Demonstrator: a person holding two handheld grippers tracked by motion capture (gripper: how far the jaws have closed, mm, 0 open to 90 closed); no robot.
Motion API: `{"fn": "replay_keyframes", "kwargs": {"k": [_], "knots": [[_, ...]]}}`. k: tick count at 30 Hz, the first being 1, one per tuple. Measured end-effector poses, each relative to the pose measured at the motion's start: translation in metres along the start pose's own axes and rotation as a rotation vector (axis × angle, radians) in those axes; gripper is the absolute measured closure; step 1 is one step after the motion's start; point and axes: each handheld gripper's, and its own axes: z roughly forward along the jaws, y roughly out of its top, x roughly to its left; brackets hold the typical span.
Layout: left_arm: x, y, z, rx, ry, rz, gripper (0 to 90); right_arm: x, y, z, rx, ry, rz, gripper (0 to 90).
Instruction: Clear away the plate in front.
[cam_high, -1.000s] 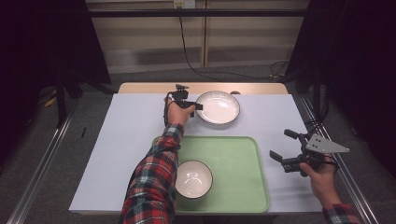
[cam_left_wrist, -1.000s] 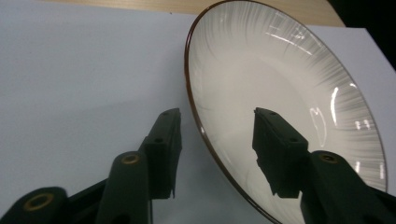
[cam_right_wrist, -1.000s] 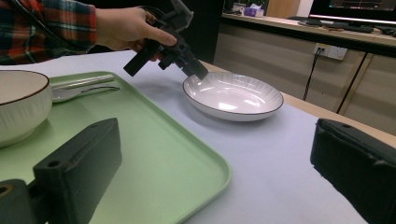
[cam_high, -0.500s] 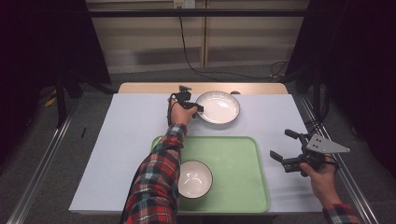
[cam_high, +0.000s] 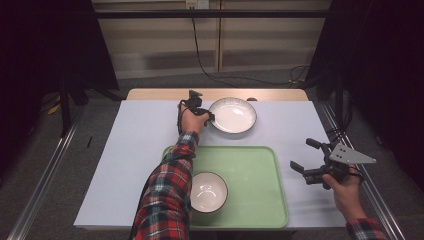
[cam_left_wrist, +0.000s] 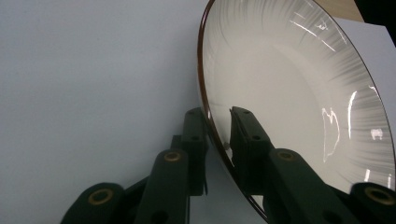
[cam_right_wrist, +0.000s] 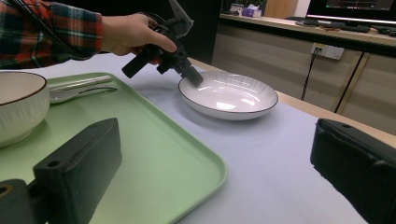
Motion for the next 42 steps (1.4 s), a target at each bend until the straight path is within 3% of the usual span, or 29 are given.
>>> {"fn": "replay_keyframes", "kwargs": {"k": [1,3,5,6,8,11,14,16,20,23,24,26,27,28,30,33,34,36,37,38,40,41,42], "knots": [[0.001,0.0,-0.001,0.004,0.004,0.016,76.9,0.0,0.0,0.0,0.004,-0.005,0.004,1.4],[0.001,0.0,-0.002,0.003,0.001,0.009,77.2,0.0,0.0,0.0,0.003,-0.005,-0.002,1.4],[0.0,0.001,0.0,-0.002,0.019,0.048,75.9,0.001,0.0,0.0,0.003,-0.002,0.006,1.4],[-0.002,0.001,0.0,0.002,0.022,0.037,75.5,0.001,0.0,0.0,0.003,-0.002,0.004,1.4],[-0.002,0.002,0.002,-0.004,0.034,0.052,75.5,0.001,0.0,0.0,0.001,-0.001,0.004,1.3],[-0.003,0.0,0.008,-0.018,0.029,0.048,69.1,0.001,0.001,0.0,0.001,-0.002,0.001,1.4],[-0.008,0.002,0.009,-0.001,0.062,0.055,68.3,0.001,0.0,0.0,0.0,-0.002,0.002,1.4],[-0.008,0.005,0.009,0.01,0.059,0.032,69.7,0.001,0.001,0.0,-0.004,-0.004,0.002,1.4],[0.001,0.004,0.006,-0.015,-0.003,-0.105,79.0,0.001,0.0,0.001,0.0,-0.002,0.003,1.3],[0.002,0.007,0.004,-0.02,-0.013,-0.112,82.0,0.0,0.0,0.001,0.001,-0.004,0.006,1.4],[-0.002,0.01,0.0,-0.018,-0.008,-0.094,82.5,-0.001,0.0,0.0,0.006,-0.003,-0.009,1.4],[-0.007,0.014,-0.005,-0.047,-0.041,-0.078,85.8,-0.003,-0.001,0.0,-0.002,-0.005,0.0,1.3],[-0.01,0.016,-0.008,-0.044,-0.044,-0.031,86.4,-0.003,-0.001,0.0,-0.004,-0.01,0.013,1.3],[-0.014,0.018,-0.01,-0.027,-0.019,-0.003,86.5,-0.004,0.0,0.0,-0.005,-0.011,0.013,1.3],[-0.017,0.019,-0.013,-0.028,-0.038,-0.041,85.8,-0.004,-0.001,0.0,0.003,-0.008,0.006,1.3],[-0.017,0.021,-0.018,-0.013,-0.042,-0.027,85.4,-0.005,-0.001,0.003,0.017,-0.004,-0.002,1.2],[-0.018,0.022,-0.019,-0.012,-0.031,-0.014,85.2,-0.004,0.0,0.004,0.021,-0.023,0.005,1.2],[-0.018,0.022,-0.022,-0.003,-0.035,-0.014,85.2,-0.006,0.0,0.006,0.032,0.006,0.005,0.5],[-0.018,0.023,-0.023,0.002,-0.037,-0.003,85.2,-0.007,0.0,0.008,0.032,-0.006,0.018,0.4],[-0.018,0.023,-0.025,-0.001,-0.041,-0.018,85.2,-0.008,0.0,0.01,0.046,-0.003,0.016,0.4],[-0.018,0.024,-0.029,0.005,-0.058,0.005,85.3,-0.012,0.0,0.015,0.056,-0.001,0.014,0.4],[-0.02,0.024,-0.031,0.006,-0.073,-0.012,85.3,-0.015,0.0,0.018,0.056,-0.013,0.032,0.3],[-0.02,0.025,-0.034,0.003,-0.081,0.014,85.3,-0.016,0.001,0.02,0.055,-0.031,0.045,0.2]]}}
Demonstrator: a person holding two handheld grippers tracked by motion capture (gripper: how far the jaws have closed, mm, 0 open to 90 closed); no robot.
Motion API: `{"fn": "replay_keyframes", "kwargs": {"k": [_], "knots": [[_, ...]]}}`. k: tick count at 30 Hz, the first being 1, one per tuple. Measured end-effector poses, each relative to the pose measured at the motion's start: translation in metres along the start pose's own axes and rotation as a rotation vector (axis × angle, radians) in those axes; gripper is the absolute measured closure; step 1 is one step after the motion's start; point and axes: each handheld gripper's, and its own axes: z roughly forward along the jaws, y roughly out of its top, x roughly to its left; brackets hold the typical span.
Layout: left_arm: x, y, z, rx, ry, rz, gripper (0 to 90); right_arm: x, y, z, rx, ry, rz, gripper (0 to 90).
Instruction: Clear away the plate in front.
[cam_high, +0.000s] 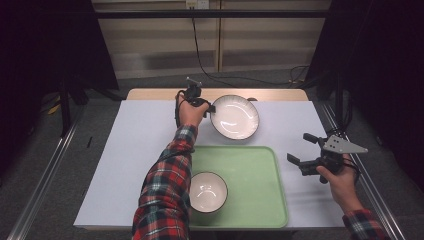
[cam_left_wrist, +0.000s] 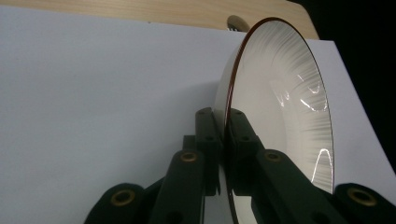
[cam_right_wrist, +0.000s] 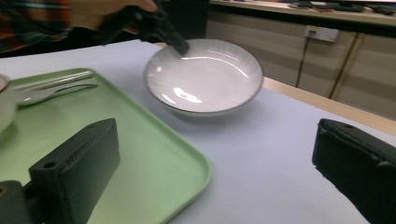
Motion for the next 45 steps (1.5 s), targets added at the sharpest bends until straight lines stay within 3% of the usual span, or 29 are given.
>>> {"fn": "replay_keyframes", "kwargs": {"k": [4,10,15,20,24,26,27,29,30,31,34,36,40,41,42,43,45], "knots": [[-0.008,-0.001,-0.01,-0.002,-0.023,0.014,85.4,-0.01,0.002,0.012,0.03,-0.05,0.084,0.0],[-0.022,-0.011,-0.032,0.006,-0.068,0.078,85.3,-0.022,0.009,0.027,0.02,-0.015,0.22,0.1],[-0.033,-0.024,-0.045,0.011,-0.111,0.084,85.3,-0.023,0.018,0.041,0.043,0.012,0.246,4.0],[-0.048,-0.04,-0.054,0.02,-0.158,0.12,85.2,-0.016,0.027,0.057,0.014,0.068,0.264,6.0],[-0.056,-0.048,-0.058,0.015,-0.193,0.154,85.1,-0.008,0.03,0.07,0.042,0.138,0.265,25.2],[-0.059,-0.051,-0.059,0.018,-0.212,0.167,85.1,-0.004,0.029,0.076,0.054,0.187,0.299,36.5],[-0.061,-0.052,-0.059,0.013,-0.218,0.175,85.0,-0.003,0.028,0.078,0.054,0.215,0.344,40.7],[-0.064,-0.053,-0.059,0.01,-0.247,0.179,85.1,-0.003,0.027,0.081,0.064,0.232,0.37,55.6],[-0.065,-0.052,-0.059,0.012,-0.241,0.188,85.1,-0.003,0.027,0.081,0.069,0.231,0.375,57.8],[-0.066,-0.052,-0.06,0.008,-0.243,0.2,85.2,-0.003,0.028,0.081,0.079,0.248,0.423,59.2],[-0.069,-0.052,-0.059,-0.001,-0.23,0.228,84.9,-0.002,0.031,0.079,0.092,0.223,0.417,61.3],[-0.071,-0.053,-0.058,-0.008,-0.23,0.241,84.3,-0.002,0.032,0.077,0.107,0.205,0.439,64.8],[-0.071,-0.053,-0.06,-0.01,-0.226,0.26,82.1,0.0,0.032,0.075,0.104,0.183,0.527,76.0],[-0.071,-0.053,-0.061,-0.011,-0.238,0.272,80.5,0.0,0.033,0.074,0.1,0.188,0.576,80.6],[-0.072,-0.054,-0.061,-0.014,-0.223,0.292,79.6,0.001,0.035,0.073,0.094,0.177,0.587,81.0],[-0.074,-0.055,-0.062,-0.009,-0.217,0.303,79.9,0.002,0.037,0.072,0.097,0.162,0.563,81.1],[-0.074,-0.055,-0.062,-0.013,-0.228,0.319,80.9,0.001,0.04,0.071,0.122,0.162,0.597,81.2]]}}
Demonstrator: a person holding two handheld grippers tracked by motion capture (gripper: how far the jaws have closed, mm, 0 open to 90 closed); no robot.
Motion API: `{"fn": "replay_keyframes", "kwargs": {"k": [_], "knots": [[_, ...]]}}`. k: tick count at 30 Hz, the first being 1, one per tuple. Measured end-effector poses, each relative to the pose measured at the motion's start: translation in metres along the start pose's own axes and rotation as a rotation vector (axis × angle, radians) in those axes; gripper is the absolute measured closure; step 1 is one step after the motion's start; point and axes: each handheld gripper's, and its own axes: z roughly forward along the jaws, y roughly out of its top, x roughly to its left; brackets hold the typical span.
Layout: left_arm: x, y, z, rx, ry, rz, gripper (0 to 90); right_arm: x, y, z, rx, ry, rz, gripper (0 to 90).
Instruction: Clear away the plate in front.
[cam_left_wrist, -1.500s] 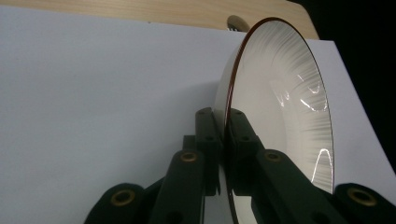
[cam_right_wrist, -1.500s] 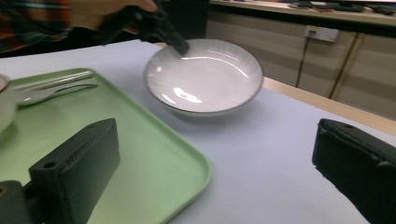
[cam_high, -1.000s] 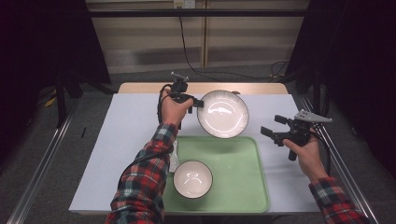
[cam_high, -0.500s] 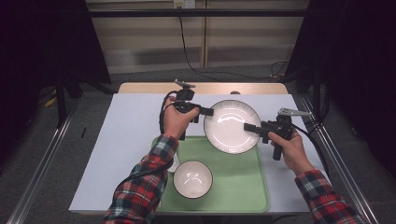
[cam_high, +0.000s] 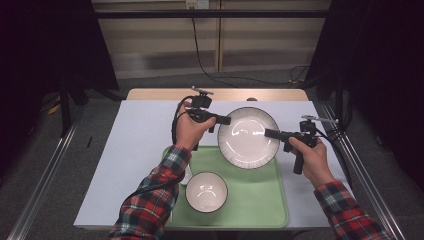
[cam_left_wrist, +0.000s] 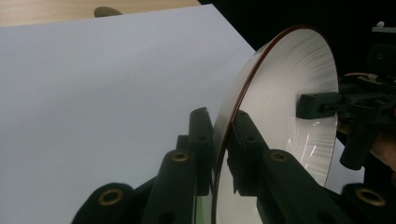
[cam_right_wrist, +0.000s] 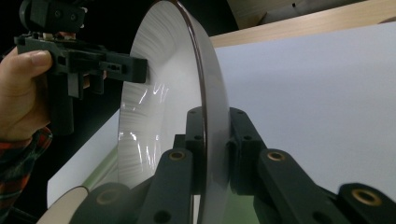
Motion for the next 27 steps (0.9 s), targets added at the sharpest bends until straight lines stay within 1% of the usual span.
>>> {"fn": "replay_keyframes", "kwargs": {"k": [1,2,3,5,6,7,8,9,11,12,13,14,15,16,17,18,19,21,22,24,25,26,27], "knots": [[0.0,0.0,0.0,-0.007,-0.006,0.001,80.9,0.001,0.001,-0.001,0.002,-0.003,0.011,81.3],[0.0,-0.001,0.0,-0.007,-0.009,0.004,80.9,0.003,0.001,-0.002,0.001,-0.011,0.011,81.4],[0.0,0.0,0.0,-0.006,-0.008,0.017,81.0,0.005,0.002,-0.003,0.008,-0.017,0.023,81.4],[-0.001,-0.001,-0.001,-0.019,-0.009,0.01,81.1,0.006,0.002,-0.004,0.009,-0.018,0.041,81.4],[-0.001,-0.002,-0.001,-0.018,-0.009,0.002,80.8,0.006,0.002,-0.005,0.013,-0.016,0.049,81.4],[0.0,-0.002,-0.003,-0.036,-0.013,0.0,79.7,0.006,0.002,-0.005,0.013,-0.016,0.052,81.4],[0.0,-0.003,-0.004,-0.042,0.001,0.017,75.3,0.006,0.002,-0.006,0.015,-0.021,0.053,81.4],[0.0,-0.004,-0.006,-0.042,0.016,0.024,72.8,0.006,0.003,-0.007,0.013,-0.029,0.055,81.4],[0.004,-0.005,-0.008,-0.046,0.027,0.026,64.4,0.004,0.004,-0.008,0.017,-0.041,0.054,81.4],[0.006,-0.007,-0.009,-0.063,0.031,0.029,60.2,0.003,0.004,-0.009,0.013,-0.047,0.06,81.4],[0.008,-0.008,-0.009,-0.096,0.045,0.04,55.1,0.002,0.004,-0.01,0.012,-0.046,0.052,81.4],[0.01,-0.009,-0.011,-0.099,0.051,0.069,50.4,0.002,0.005,-0.011,0.016,-0.045,0.058,81.4],[0.011,-0.011,-0.013,-0.1,0.062,0.068,48.2,0.002,0.005,-0.011,0.013,-0.048,0.06,81.4],[0.012,-0.012,-0.015,-0.109,0.074,0.061,44.0,0.001,0.005,-0.011,0.01,-0.056,0.061,81.4],[0.014,-0.013,-0.017,-0.106,0.09,0.065,41.1,0.0,0.005,-0.011,0.012,-0.059,0.065,81.4],[0.015,-0.015,-0.019,-0.096,0.097,0.064,39.3,-0.001,0.005,-0.012,0.012,-0.067,0.067,81.3],[0.016,-0.016,-0.021,-0.098,0.101,0.05,36.2,-0.002,0.004,-0.012,0.009,-0.067,0.071,81.3],[0.019,-0.02,-0.024,-0.127,0.126,0.054,27.7,-0.003,0.002,-0.013,0.006,-0.074,0.071,81.3],[0.02,-0.021,-0.026,-0.118,0.135,0.06,23.2,-0.004,0.001,-0.013,0.012,-0.076,0.073,81.4],[0.022,-0.024,-0.03,-0.133,0.142,0.059,19.7,-0.004,0.0,-0.013,0.011,-0.076,0.077,81.3],[0.024,-0.026,-0.033,-0.15,0.153,0.071,18.4,-0.005,-0.001,-0.013,0.019,-0.07,0.074,81.3],[0.025,-0.028,-0.035,-0.158,0.163,0.075,15.9,-0.005,-0.002,-0.013,0.019,-0.073,0.082,81.3],[0.026,-0.03,-0.038,-0.163,0.172,0.071,15.2,-0.005,-0.003,-0.012,0.021,-0.076,0.082,81.3]]}}
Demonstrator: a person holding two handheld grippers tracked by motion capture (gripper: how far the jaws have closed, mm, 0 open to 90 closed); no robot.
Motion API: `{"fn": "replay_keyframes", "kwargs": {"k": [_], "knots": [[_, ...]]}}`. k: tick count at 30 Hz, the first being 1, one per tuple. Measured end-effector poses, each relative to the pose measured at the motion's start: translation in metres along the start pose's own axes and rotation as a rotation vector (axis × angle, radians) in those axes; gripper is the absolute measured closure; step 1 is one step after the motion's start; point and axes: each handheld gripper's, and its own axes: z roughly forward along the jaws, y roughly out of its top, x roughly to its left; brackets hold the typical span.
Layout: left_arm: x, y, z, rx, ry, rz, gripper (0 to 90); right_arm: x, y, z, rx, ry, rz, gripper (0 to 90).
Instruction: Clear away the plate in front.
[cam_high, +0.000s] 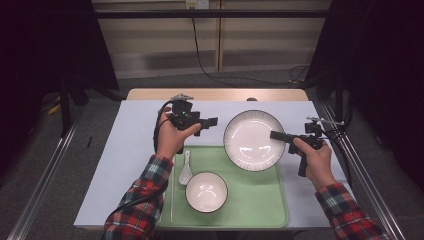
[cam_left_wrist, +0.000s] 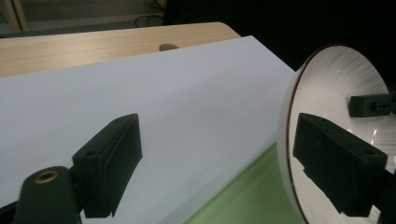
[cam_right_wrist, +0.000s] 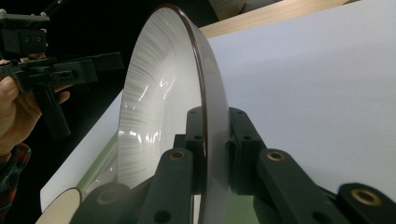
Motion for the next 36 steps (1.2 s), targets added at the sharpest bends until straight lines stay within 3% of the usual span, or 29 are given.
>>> {"fn": "replay_keyframes", "kwargs": {"k": [7,13,15,23,36], "knots": [[0.013,-0.013,-0.016,-0.03,0.031,0.001,8.9,-0.001,-0.002,0.003,0.015,-0.005,0.003,81.3],[0.018,-0.025,-0.026,-0.023,0.057,0.01,8.8,-0.003,-0.006,0.006,0.036,-0.011,0.009,81.3],[0.021,-0.029,-0.029,-0.031,0.061,-0.008,8.8,-0.004,-0.008,0.007,0.047,-0.006,0.013,81.3],[0.026,-0.035,-0.041,-0.05,0.096,-0.009,8.3,-0.004,-0.013,0.012,0.069,-0.006,0.007,81.2],[0.031,-0.045,-0.043,-0.049,0.103,-0.028,7.8,-0.003,-0.025,0.018,0.113,-0.008,-0.005,81.3]]}}
